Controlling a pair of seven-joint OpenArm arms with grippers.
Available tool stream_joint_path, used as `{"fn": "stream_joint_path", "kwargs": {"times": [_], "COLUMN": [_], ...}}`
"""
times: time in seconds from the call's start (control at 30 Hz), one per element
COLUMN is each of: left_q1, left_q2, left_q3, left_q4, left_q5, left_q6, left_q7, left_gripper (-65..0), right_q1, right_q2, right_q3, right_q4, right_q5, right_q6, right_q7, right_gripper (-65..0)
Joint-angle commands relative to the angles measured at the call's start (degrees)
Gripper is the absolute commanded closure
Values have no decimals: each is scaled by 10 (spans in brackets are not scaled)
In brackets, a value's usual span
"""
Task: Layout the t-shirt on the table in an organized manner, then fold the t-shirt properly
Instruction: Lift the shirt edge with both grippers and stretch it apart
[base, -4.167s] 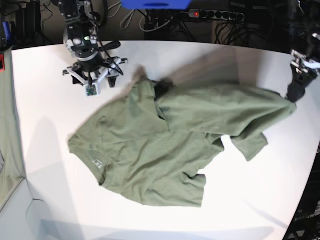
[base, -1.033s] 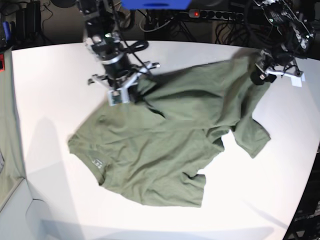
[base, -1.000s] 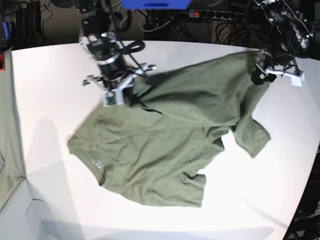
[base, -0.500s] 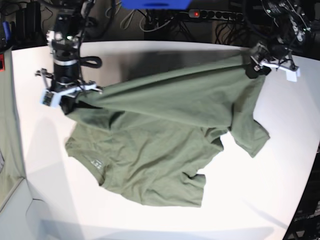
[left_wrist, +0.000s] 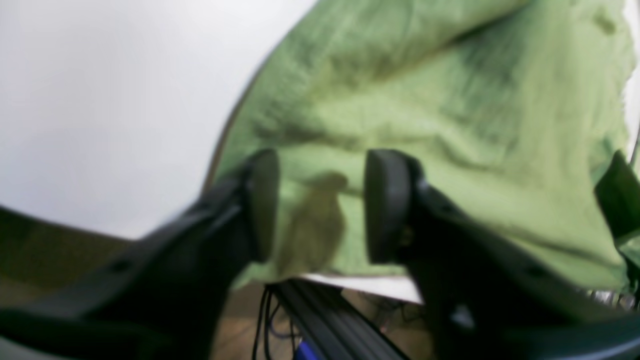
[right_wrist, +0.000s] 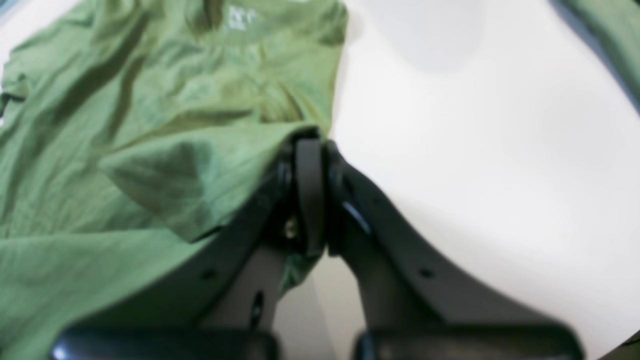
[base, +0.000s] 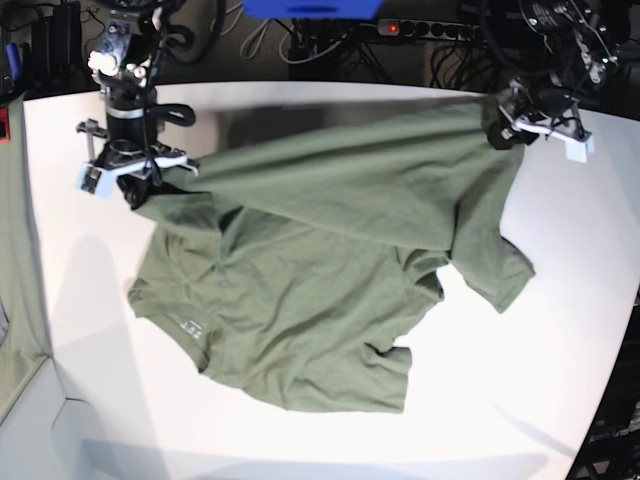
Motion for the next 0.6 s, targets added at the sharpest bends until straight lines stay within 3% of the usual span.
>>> {"fn": "stream_joint_path", "kwargs": {"times": [0.0, 0.17, 0.23, 0.3, 0.33, 0.4, 0.57], "left_q1": [3, 4, 10, 11, 11, 11, 13], "left_q2": [-3, -5, -5, -4, -4, -4, -2], "left_q3": [-1, -1, -1, -3, -3, -3, -6], "left_q4": [7, -1, -1, -1, -1, 4, 45], "left_q5": [4, 11, 11, 11, 11, 11, -12], "left_q6": [5, 5, 5, 8, 10, 10, 6], "left_q7": [7, 3, 2, 2, 2, 6, 7], "left_gripper": [-234, -224, -150, -21, 0, -22, -4], "right_q1": [1, 1, 1, 1, 1, 1, 1], "right_q2": [1, 1, 1, 1, 1, 1, 1], "right_q3": [1, 1, 1, 1, 1, 1, 0], "right_q4": [8, 4, 4, 4, 4, 4, 4], "right_q5": [1, 1, 1, 1, 1, 1, 1], "right_q6": [-1, -1, -1, -1, 0, 0, 0], "right_q7": [18, 18, 18, 18, 18, 18, 18], "right_gripper": [0, 0, 0, 0, 0, 0, 0]}}
